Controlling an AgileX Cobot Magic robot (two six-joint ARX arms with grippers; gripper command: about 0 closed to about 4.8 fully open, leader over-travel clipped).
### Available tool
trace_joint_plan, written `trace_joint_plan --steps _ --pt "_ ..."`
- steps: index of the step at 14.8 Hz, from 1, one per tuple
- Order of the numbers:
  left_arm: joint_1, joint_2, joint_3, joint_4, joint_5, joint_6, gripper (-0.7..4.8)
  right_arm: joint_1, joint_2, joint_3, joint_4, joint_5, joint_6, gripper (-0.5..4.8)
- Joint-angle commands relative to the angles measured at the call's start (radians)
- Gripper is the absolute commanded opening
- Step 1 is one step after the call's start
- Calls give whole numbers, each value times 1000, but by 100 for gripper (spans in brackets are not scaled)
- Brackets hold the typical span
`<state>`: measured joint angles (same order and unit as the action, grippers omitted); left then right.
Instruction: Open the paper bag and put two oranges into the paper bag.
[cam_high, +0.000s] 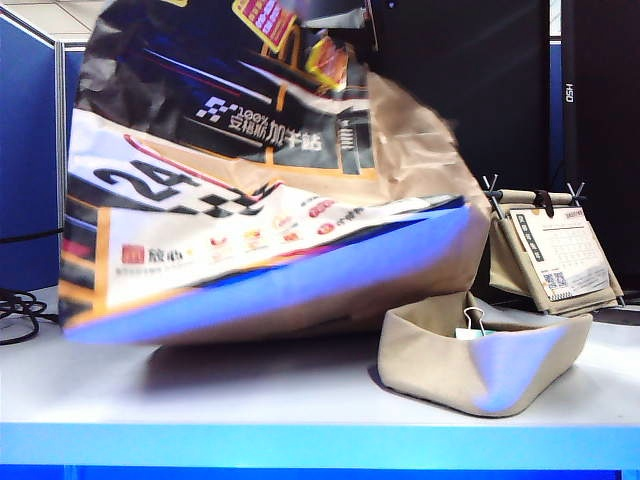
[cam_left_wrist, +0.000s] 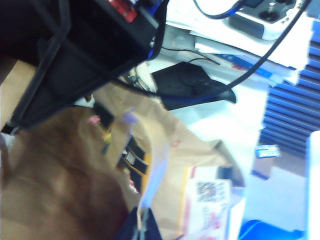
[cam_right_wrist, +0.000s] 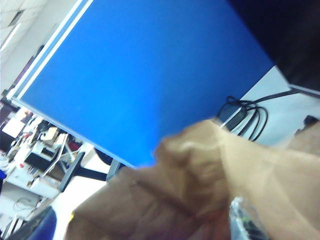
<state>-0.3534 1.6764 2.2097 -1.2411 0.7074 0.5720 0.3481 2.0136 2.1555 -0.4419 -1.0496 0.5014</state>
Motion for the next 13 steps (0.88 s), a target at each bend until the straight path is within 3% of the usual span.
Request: trace_joint_plan --steps 1,2,3,4,5,6,7,8,9,13 --pt "0 -4 5 44 -81 4 -6 -23 -8 67 54 3 23 254" --pt "0 -4 5 61 -83 4 -6 -36 -10 105 52 0 23 232" --pt "0 -4 5 117 -83 0 -4 -50 -10 194 54 5 22 169" --pt "0 -4 5 142 -82 -8 15 -56 -10 233 51 4 22 169" --pt "0 -4 5 153 -83 -8 80 -58 -10 256 50 4 23 169" --pt "0 -4 5 160 -83 -8 187 -60 -12 267 50 3 23 169" --pt "0 -4 5 162 -84 -14 336 -60 -13 267 40 1 23 170" --pt "0 -4 5 167 -92 -36 428 -60 -13 267 23 1 22 170" --pt "0 -4 5 174 -117 -52 479 -60 -13 266 13 0 22 170" --pt "0 -4 5 198 -166 -65 479 -60 -13 266 12 -2 18 170"
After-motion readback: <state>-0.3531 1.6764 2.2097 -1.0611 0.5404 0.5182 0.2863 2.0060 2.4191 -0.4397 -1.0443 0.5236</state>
